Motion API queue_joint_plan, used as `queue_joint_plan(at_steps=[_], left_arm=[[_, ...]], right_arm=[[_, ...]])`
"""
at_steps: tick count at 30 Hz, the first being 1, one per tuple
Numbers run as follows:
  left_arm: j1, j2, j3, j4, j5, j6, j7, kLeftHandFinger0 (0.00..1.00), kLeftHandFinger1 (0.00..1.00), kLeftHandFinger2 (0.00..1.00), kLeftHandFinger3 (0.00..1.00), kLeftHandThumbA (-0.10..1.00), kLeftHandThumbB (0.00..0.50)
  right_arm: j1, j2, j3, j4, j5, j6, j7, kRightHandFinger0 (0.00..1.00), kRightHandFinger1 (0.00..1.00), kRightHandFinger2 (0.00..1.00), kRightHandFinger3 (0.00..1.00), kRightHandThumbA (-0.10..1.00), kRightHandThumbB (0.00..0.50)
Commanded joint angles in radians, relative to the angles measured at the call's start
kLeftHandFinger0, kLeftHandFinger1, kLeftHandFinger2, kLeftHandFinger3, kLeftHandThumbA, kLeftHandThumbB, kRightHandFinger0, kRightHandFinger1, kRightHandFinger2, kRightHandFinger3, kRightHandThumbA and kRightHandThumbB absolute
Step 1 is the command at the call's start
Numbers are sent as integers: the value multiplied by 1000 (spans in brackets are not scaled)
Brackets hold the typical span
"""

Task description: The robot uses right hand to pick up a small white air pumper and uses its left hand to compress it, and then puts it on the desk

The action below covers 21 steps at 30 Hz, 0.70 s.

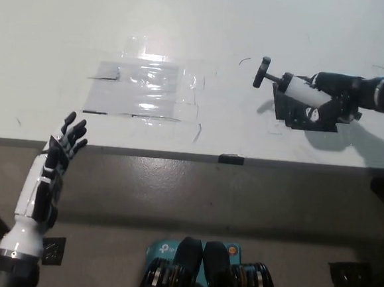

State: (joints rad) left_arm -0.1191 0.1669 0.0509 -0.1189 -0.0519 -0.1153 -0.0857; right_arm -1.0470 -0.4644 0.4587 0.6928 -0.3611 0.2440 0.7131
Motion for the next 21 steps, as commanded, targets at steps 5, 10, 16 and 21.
queue_joint_plan(at_steps=[5,10,16,21], left_arm=[[19,-6,-20,-11,19,-64,-7,1000,1000,1000,1000,1000,227],[21,-2,-18,-8,6,-58,-14,1000,1000,1000,1000,1000,233],[20,3,-16,-5,4,-62,-13,1000,1000,1000,1000,1000,235],[25,4,-17,-5,1,-65,-16,1000,1000,1000,1000,1000,231]], right_arm=[[-198,85,40,352,-132,-234,-392,139,647,943,952,-100,173],[-227,84,58,387,-108,-225,-226,1000,1000,1000,1000,408,350],[-211,84,88,380,-138,-223,-235,1000,1000,1000,1000,534,468],[-193,70,81,339,-146,-204,-217,1000,1000,1000,1000,617,500]])
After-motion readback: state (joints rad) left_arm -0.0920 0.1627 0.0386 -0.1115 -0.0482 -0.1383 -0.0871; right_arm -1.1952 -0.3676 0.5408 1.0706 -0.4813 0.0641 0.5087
